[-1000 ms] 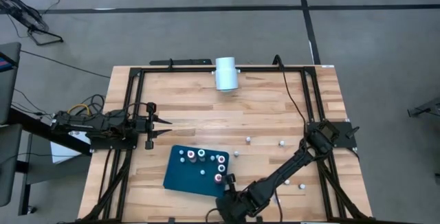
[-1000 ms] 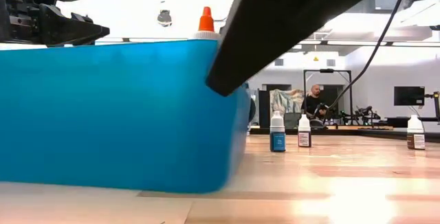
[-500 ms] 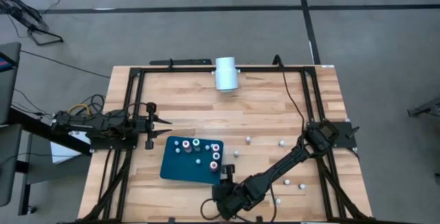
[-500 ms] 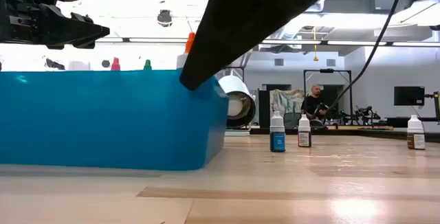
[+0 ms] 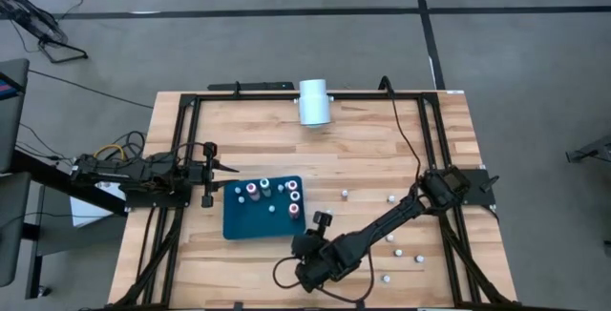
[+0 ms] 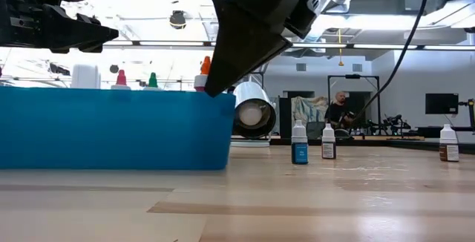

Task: Pick & Place food coloring
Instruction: Move the blue bin to the center of the table

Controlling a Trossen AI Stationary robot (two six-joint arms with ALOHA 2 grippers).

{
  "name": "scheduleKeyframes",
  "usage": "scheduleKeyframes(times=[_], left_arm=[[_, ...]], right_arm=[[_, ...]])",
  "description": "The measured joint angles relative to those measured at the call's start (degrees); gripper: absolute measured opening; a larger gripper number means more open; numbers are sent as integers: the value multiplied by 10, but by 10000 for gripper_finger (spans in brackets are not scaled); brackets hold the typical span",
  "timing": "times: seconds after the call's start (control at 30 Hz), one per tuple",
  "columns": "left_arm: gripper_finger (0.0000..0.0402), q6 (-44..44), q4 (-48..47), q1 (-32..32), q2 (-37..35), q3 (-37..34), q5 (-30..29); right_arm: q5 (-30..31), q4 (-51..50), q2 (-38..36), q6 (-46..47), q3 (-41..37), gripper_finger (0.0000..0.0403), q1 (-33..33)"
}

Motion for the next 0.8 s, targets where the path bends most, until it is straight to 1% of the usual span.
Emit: scheduleKeyframes(times=[0.1, 0.27, 0.37, 0.43, 0.5, 0.6, 0.73, 0.8], left_arm=[[105, 0, 0, 0, 0, 0, 0], [105, 0, 0, 0, 0, 0, 0], [105, 0, 0, 0, 0, 0, 0], [105, 0, 0, 0, 0, 0, 0], [105, 0, 0, 0, 0, 0, 0], [105, 0, 0, 0, 0, 0, 0], [105, 0, 0, 0, 0, 0, 0], [105, 0, 0, 0, 0, 0, 0]], right_arm=[[20, -19, 0, 16, 0, 0, -3], [80, -50, 0, 33, 0, 0, -4], [94, -52, 0, 33, 0, 0, -7], [83, -39, -2, 27, 0, 0, -5], [68, -15, -6, 0, 0, 0, 3], [40, 20, -15, -67, 0, 0, 24], [-30, 66, -21, -152, 1, 0, 44], [-81, 73, -20, -175, 0, 0, 43]])
